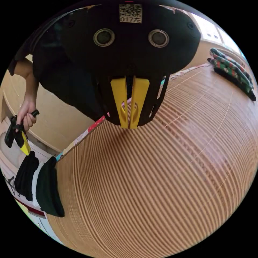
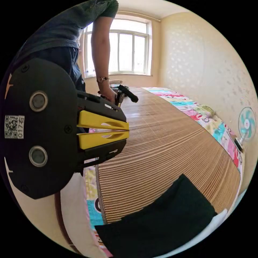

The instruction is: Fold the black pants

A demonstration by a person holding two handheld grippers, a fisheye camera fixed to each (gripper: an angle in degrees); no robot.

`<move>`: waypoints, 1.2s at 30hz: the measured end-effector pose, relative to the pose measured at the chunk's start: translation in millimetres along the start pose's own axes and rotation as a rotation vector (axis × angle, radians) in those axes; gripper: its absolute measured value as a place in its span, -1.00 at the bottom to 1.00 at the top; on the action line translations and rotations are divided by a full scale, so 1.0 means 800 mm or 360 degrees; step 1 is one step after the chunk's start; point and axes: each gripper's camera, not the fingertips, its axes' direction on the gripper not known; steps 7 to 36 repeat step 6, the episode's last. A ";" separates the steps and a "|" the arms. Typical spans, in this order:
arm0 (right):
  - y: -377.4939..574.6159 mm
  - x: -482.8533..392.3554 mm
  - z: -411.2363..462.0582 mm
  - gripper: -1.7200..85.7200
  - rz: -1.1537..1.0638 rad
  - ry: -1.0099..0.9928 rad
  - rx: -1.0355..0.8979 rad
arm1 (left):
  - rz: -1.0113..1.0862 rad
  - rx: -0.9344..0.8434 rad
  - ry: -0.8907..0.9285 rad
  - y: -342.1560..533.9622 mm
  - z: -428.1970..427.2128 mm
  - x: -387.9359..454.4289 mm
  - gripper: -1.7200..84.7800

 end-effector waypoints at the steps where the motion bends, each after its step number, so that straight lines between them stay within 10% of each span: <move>1: -0.003 -0.016 0.012 -0.95 -0.0074 -0.0009 -0.0065 | -0.0135 -0.0075 -0.0141 0.040 -0.003 -0.031 -0.98; 6: -0.002 -0.191 0.091 -0.95 -0.0824 0.0187 -0.0514 | -0.0733 -0.0156 -0.0247 0.209 -0.026 -0.130 -0.98; 36: -0.002 -0.191 0.091 -0.95 -0.0824 0.0187 -0.0514 | -0.0733 -0.0156 -0.0247 0.209 -0.026 -0.130 -0.98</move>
